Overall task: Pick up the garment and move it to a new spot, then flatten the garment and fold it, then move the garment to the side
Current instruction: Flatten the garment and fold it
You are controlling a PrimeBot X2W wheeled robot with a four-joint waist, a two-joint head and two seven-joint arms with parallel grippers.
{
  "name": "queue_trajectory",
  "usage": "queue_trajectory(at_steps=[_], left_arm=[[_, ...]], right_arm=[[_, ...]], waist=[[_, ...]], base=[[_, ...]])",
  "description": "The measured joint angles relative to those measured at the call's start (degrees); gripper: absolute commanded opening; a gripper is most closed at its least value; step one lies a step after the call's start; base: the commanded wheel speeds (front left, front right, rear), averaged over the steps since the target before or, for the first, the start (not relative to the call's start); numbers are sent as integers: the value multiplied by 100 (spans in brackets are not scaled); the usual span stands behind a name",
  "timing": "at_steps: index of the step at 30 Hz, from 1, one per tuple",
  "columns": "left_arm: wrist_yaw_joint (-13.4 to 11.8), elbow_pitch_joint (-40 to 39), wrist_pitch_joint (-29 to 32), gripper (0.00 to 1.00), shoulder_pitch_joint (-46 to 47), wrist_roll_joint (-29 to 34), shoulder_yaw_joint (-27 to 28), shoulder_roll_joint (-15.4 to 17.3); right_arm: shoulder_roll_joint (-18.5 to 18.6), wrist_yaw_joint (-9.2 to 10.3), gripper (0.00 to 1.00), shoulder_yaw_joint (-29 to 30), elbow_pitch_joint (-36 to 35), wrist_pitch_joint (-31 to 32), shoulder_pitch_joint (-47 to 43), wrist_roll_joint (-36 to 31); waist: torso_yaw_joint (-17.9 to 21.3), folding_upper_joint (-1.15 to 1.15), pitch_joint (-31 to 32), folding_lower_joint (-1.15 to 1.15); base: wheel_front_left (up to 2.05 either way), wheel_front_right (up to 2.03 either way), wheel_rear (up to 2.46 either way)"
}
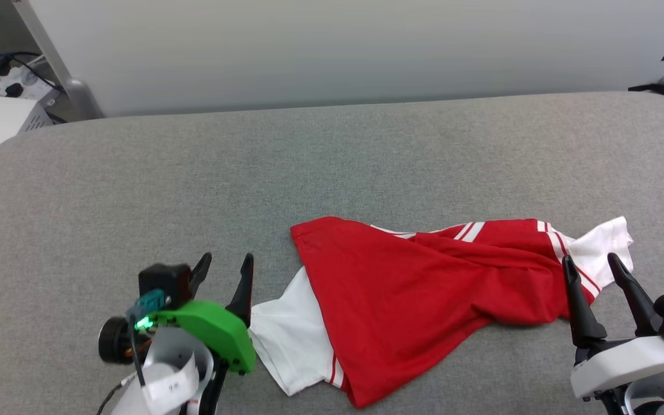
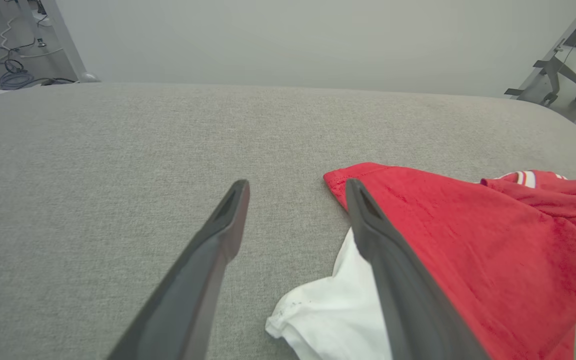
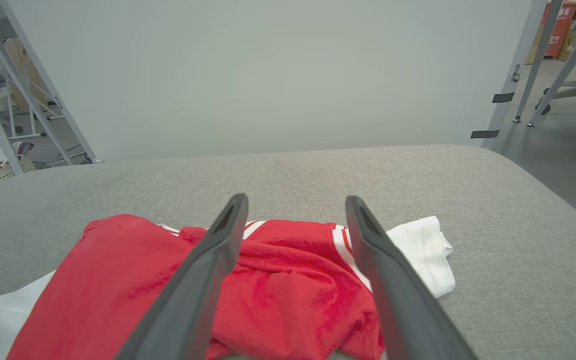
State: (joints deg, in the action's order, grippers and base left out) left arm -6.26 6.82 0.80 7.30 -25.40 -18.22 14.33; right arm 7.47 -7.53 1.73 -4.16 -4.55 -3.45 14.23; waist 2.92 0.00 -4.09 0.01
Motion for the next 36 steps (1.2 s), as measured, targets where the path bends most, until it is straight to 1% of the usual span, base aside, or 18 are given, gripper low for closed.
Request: queue_trajectory(at_steps=[5,7,12,19,24,25,26,27,29,31,36], left_arm=[[216,405,811,100,915,-208,-205,-133],[316,677,1116,100,1301,-310,-248,-213],[513,1393,1704,100,2040,-430,-416,-299],[776,2557,2421,100,2759,-431,-720,-291],[967,3108,2976,100,3267,-380,-927,-248],[1003,3169,3092,93,3335,-376,-972,-245],[1035,3217,3212,44,3410,-375,-1009,-244],[1062,3248,3245,0,3460,-375,-1028,-237],[1089,3279,3196,0,3527,-355,-1081,-234],[1094,3310,2932,0,3540,-231,-1156,-275],[970,3185,2173,0,3494,22,-1329,-349]], right_arm=[[-12,0,100,22,-132,34,20,2],[-11,0,100,-1,-154,26,89,3],[13,0,100,-13,-144,-42,333,13],[19,0,100,-121,34,-214,521,113],[19,0,100,-178,242,-330,598,213],[19,0,100,-183,269,-336,602,222],[20,0,100,-190,304,-356,604,244],[22,0,100,-197,336,-383,609,270],[24,0,100,-199,388,-393,628,276],[27,0,100,-187,433,-432,637,325],[48,0,100,-7,470,-444,641,325]], waist=[[59,0,-268,0],[93,0,-407,0],[196,0,-738,0],[385,0,-1154,-1],[548,0,-1332,-1],[572,0,-1349,-1],[597,0,-1366,0],[618,0,-1383,0],[644,0,-1404,0],[646,0,-1405,-1],[605,0,-1290,-1]], base=[[0,0,0],[0,0,0],[0,0,0],[0,0,0],[0,0,0],[0,0,0],[0,0,0],[0,0,0],[0,0,0],[0,0,0],[0,0,0]])
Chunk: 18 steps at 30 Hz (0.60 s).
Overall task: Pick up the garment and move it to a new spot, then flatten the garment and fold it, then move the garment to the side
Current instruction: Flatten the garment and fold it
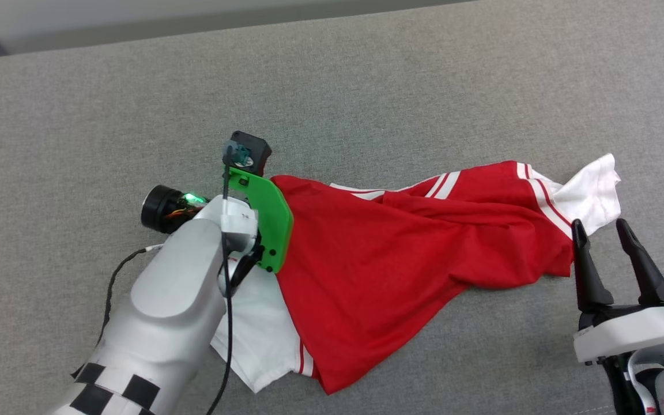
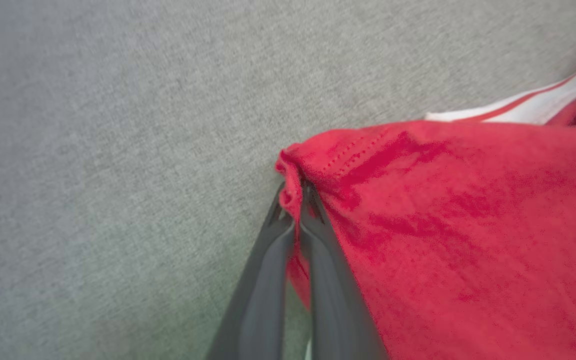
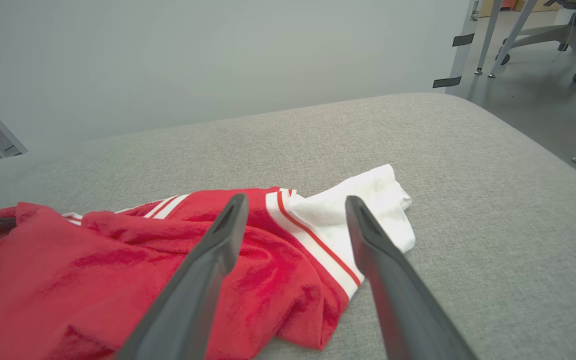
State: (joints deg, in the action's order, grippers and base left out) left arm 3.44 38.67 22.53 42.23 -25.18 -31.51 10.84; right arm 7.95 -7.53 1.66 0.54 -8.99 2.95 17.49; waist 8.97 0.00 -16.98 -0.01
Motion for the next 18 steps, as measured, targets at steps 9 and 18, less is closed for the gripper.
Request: queue_trajectory(at_steps=[9,18], left_arm=[[9,-1678,-716,0,-510,250,-536,-323],[321,-3303,-190,0,-1642,-40,-1959,-443]], right_arm=[[59,0,100,525,-271,208,-53,-175],[27,0,100,677,-508,603,-300,-315]], waist=[[-203,0,428,0],[-507,0,856,0]], base=[[0,0,0],[0,0,0]])
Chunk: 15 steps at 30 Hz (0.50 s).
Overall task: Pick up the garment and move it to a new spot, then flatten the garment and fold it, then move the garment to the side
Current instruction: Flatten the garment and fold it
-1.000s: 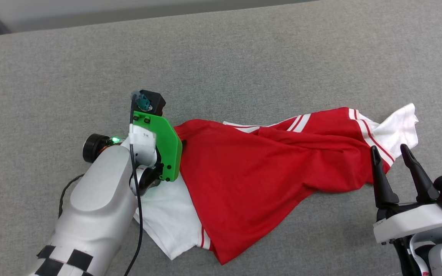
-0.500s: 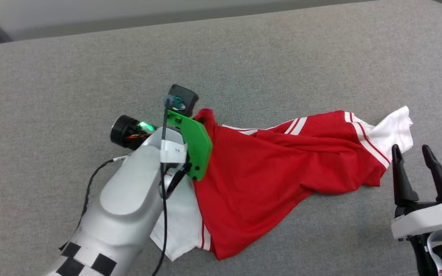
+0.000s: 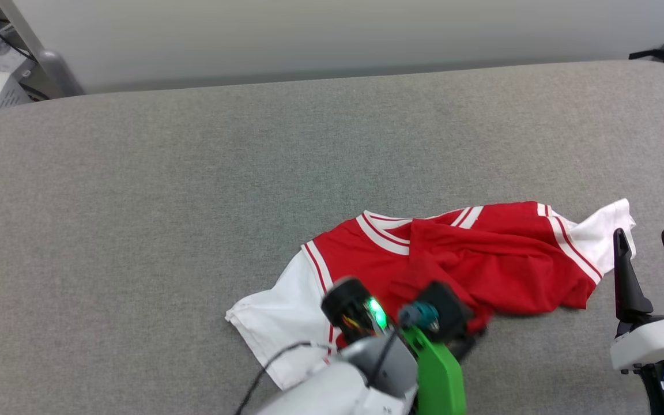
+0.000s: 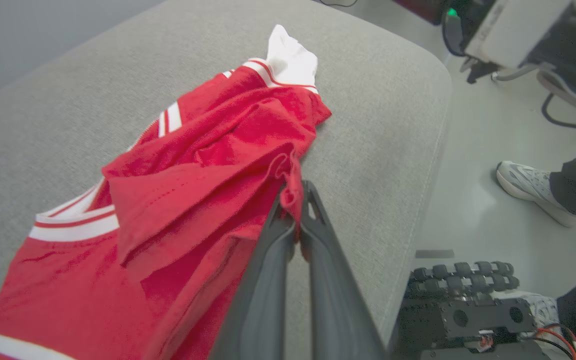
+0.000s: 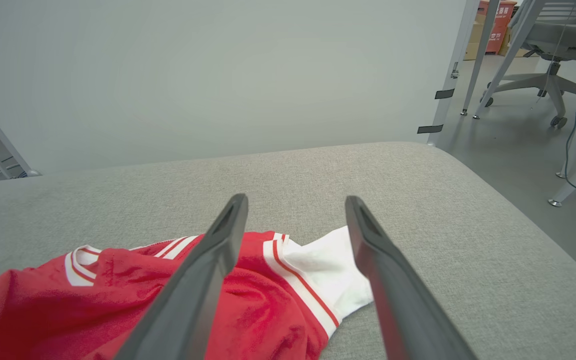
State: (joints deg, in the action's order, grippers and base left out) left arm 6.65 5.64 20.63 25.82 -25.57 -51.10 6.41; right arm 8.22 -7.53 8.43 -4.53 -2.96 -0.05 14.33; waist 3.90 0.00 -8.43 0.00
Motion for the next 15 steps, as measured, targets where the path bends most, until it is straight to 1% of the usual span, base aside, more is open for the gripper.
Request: queue_trajectory(at_steps=[4,7,10,14,15], left_arm=[[51,-175,293,0,-325,-476,-767,-14],[63,-180,423,0,-397,-886,-1233,-14],[66,-7,471,0,-408,-1258,-1397,-27],[66,436,403,0,-385,-1597,-1343,-76],[66,564,394,0,-354,-1599,-1337,-98]], right_arm=[[-35,0,100,-41,-46,80,-52,0],[-46,0,100,-83,-70,130,-61,0],[-48,0,100,-115,-119,180,-69,1],[-52,0,100,-119,-172,222,-69,2],[-51,0,100,-123,-182,223,-69,2]], waist=[[-94,0,131,1],[-107,0,171,1],[-80,0,130,1],[-29,0,2,1],[-17,0,-26,1]], base=[[0,0,0],[0,0,0],[0,0,0],[0,0,0],[0,0,0]])
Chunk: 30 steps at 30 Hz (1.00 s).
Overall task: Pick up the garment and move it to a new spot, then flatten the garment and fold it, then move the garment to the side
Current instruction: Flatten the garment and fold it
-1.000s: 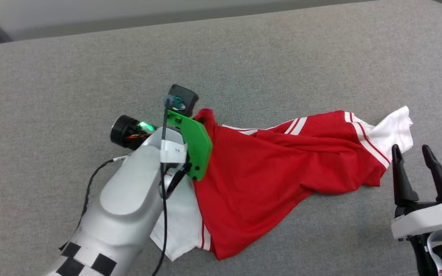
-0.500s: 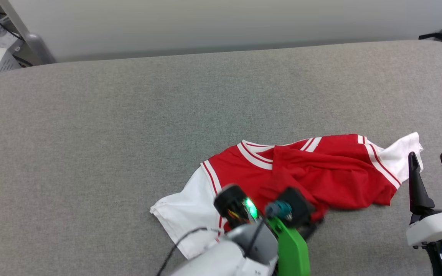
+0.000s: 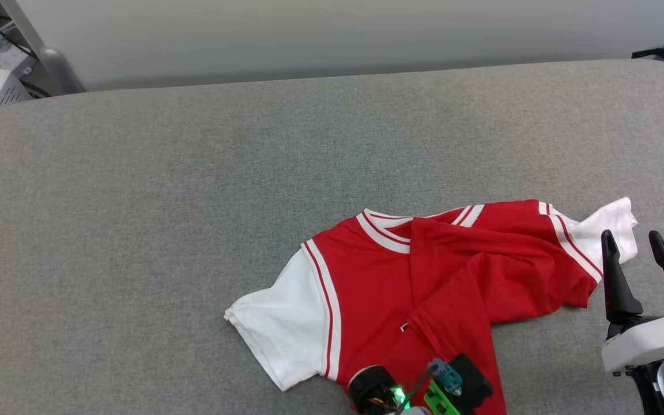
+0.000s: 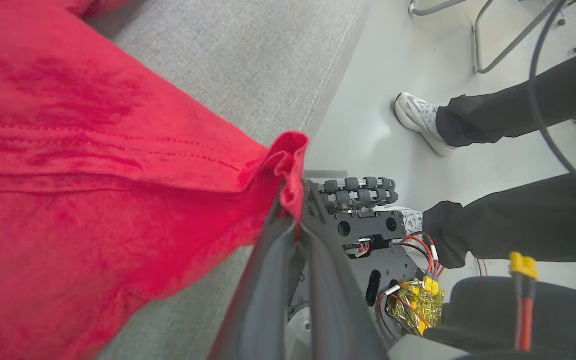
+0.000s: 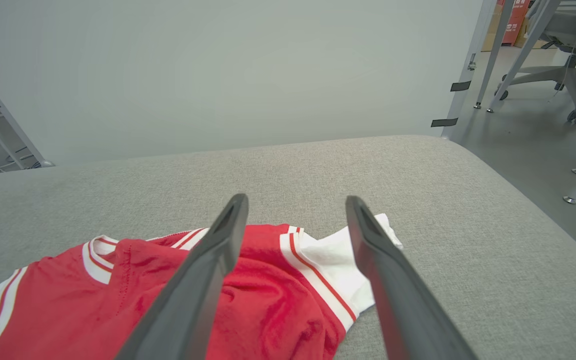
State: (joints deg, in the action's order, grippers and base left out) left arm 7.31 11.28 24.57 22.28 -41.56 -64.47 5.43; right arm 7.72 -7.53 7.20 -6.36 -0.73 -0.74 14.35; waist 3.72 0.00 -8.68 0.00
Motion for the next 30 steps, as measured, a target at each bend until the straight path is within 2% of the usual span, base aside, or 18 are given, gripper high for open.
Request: queue_trajectory(at_steps=[6,14,15,16,18,23,26,30], left_arm=[[-26,870,-474,0,205,-134,274,-163],[-58,1724,-817,0,514,-257,203,-219],[-57,1714,-849,26,527,-347,158,-220],[-57,1691,-914,100,544,-376,104,-221],[-57,1535,-1287,100,644,-360,-53,-226],[-109,1206,-1714,100,686,-396,20,-235],[-289,958,-2064,100,744,-312,215,-207],[-781,610,-2655,100,751,-101,610,33]], right_arm=[[3,0,100,-9,-11,-2,15,11],[0,0,100,-30,36,-43,90,18],[0,0,100,-33,38,-53,93,18],[-1,0,100,-36,46,-54,93,18],[-7,0,100,-33,71,-56,91,16],[-21,0,100,-44,80,-60,88,8],[-22,0,100,-69,77,-60,85,-3],[-43,0,100,-97,42,-53,51,-62]], waist=[[85,0,-174,0],[99,0,-222,0],[99,0,-213,0],[100,0,-200,0],[97,0,-114,0],[94,0,35,0],[79,0,138,-1],[37,0,253,0]], base=[[0,0,0],[0,0,0],[0,0,0],[0,0,0],[0,0,0],[0,0,0],[0,0,0],[0,0,0]])
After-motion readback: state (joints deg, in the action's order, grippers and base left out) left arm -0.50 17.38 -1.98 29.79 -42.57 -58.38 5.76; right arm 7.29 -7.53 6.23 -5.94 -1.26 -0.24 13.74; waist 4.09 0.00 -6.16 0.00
